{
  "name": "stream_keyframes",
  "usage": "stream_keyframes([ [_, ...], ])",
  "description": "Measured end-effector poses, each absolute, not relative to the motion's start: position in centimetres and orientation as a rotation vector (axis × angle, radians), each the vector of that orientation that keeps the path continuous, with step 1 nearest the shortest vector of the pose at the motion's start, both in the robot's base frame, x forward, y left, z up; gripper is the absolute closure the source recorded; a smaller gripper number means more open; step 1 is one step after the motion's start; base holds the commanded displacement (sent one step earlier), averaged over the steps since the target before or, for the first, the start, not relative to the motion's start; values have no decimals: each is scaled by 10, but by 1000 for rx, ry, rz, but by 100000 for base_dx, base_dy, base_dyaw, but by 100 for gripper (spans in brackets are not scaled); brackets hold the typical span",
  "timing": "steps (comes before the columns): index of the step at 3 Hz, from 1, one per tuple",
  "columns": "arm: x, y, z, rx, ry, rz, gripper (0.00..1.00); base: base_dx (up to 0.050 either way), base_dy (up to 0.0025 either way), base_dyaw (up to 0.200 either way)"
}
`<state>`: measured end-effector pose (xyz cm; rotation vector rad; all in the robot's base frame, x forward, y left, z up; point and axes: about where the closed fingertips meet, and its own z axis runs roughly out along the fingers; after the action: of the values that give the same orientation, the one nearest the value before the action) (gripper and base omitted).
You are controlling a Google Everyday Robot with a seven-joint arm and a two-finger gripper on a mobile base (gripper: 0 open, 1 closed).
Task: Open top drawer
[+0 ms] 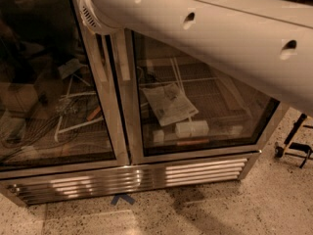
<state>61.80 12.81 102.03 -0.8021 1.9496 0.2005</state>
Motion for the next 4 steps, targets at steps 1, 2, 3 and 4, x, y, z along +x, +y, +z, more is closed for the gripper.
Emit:
stream_keyframes([
  [1, 615, 122, 1023, -801, 1970, 177, 100, 0, 0, 0],
  [2, 609, 115, 1025, -794, 1987, 160, 100, 0, 0, 0],
  [3, 598, 101, 1023, -768, 2022, 132, 100, 0, 0, 0],
  [4, 594, 98, 1022, -758, 2034, 127, 100, 0, 0, 0],
])
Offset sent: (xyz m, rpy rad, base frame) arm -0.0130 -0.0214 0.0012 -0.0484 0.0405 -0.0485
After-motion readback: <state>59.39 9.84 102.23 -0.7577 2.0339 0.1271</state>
